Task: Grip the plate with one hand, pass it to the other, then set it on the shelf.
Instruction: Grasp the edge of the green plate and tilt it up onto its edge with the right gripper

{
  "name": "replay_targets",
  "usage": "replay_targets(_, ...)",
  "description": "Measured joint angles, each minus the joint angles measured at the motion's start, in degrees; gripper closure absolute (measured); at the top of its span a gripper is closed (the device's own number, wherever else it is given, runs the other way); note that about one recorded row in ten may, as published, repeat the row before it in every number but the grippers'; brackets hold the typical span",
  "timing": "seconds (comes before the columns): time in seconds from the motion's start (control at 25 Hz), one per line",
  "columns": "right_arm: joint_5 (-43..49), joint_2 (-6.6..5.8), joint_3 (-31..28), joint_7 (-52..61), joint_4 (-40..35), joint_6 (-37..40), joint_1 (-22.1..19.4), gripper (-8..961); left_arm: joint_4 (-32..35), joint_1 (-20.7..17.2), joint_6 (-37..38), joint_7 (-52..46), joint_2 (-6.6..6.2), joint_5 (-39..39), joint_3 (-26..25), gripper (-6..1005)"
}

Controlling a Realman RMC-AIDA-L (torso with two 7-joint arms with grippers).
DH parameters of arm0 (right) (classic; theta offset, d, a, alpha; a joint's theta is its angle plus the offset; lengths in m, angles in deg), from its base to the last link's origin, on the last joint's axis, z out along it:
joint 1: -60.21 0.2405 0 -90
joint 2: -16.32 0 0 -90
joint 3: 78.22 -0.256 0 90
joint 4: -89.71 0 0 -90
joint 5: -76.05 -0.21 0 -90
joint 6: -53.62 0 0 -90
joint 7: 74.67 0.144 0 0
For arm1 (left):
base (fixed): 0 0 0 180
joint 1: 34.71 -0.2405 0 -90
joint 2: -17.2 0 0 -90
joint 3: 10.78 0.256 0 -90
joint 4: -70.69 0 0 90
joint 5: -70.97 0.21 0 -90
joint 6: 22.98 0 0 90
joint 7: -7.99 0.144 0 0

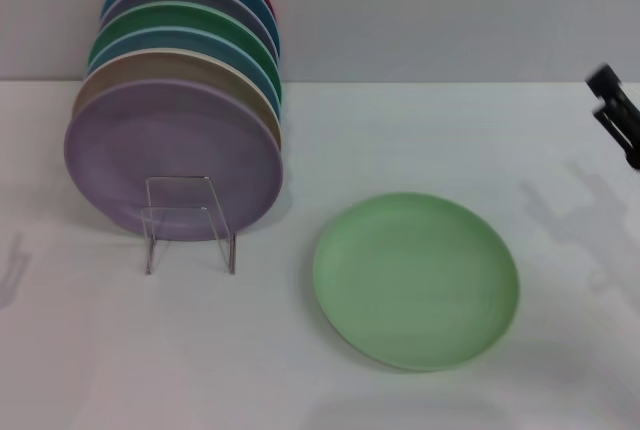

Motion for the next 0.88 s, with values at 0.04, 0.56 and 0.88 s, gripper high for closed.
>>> replay_targets(0.04, 2.4, -0.04, 2.2, 4.6, 8.4, 6.1, -1.6, 161, 0.0, 0.0, -0.1, 0.0, 0.0, 0.0, 0.0, 166)
replay_targets(0.56, 84.9, -0.77, 11.0, 97.5, 67.2, 38.7, 0.6, 163, 0.1, 0.3, -0.5, 0.0, 0.0, -0.1, 0.0, 166)
replay_targets(0.88, 110.3, -0.88, 10.0, 123.2, 67.3, 17.5, 9.3, 163, 0.0, 0.7, -0.6, 0.0, 0.0, -0.1, 0.0, 166)
